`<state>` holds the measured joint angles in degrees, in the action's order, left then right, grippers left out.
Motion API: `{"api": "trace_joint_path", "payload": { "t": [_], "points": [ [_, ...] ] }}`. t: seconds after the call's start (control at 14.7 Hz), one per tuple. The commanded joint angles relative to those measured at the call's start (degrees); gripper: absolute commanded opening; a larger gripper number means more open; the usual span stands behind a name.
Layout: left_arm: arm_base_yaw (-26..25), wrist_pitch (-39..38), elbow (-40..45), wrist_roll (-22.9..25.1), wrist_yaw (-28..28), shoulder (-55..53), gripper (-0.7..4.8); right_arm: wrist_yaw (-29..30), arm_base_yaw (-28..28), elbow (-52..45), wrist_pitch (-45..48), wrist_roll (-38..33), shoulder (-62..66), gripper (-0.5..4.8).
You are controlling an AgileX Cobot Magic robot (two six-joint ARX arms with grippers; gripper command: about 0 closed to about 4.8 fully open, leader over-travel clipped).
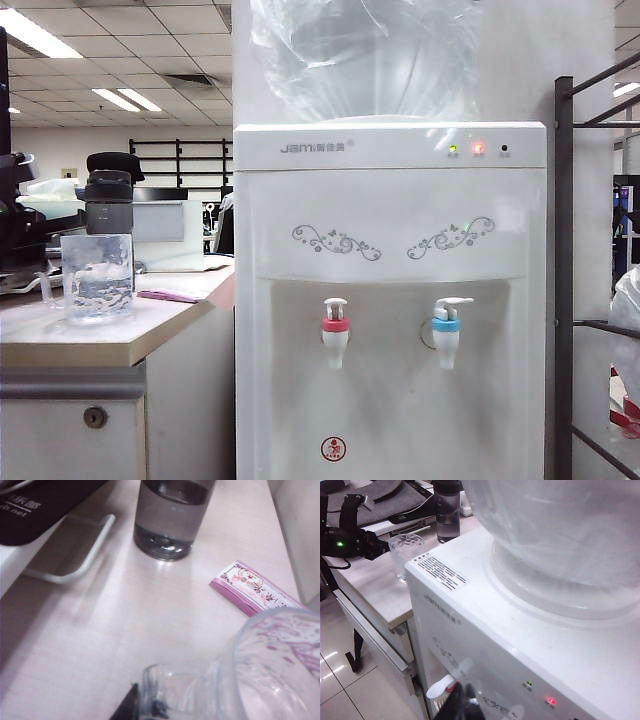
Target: Pick up the plastic mug from the left desk, go to the hot water outlet of the water dispenser, press the vertical switch to get some water, then put the mug back on the desk.
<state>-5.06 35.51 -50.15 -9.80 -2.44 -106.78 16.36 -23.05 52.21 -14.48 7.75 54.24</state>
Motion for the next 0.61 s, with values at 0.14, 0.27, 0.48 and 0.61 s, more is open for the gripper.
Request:
{"api": "trace_joint_path", "payload": {
  "t": [0.14,0.27,0.48,0.61],
  "points": [
    [0.0,-1.6,-0.3,-0.8,2.8,0.5,1.89,0.6,0.0,0.1,0.5,-0.4,-0.3,-0.05],
    [0.0,-10.8,-0.3,-1.5,2.9,1.6,1.89,0.6,0.0,0.1,-0.7,-0.5,-1.3,-0.05],
    [0.0,-17.7,0.7,-1.6,2.6,6.7,1.83,0.5,0.0,0.1,-2.1,-0.5,-4.4,-0.05],
    [0.0,-21.1,2.0,-1.6,0.6,14.2,1.42,0.5,0.0,0.1,-5.8,-0.5,-7.0,-0.05]
  ]
}}
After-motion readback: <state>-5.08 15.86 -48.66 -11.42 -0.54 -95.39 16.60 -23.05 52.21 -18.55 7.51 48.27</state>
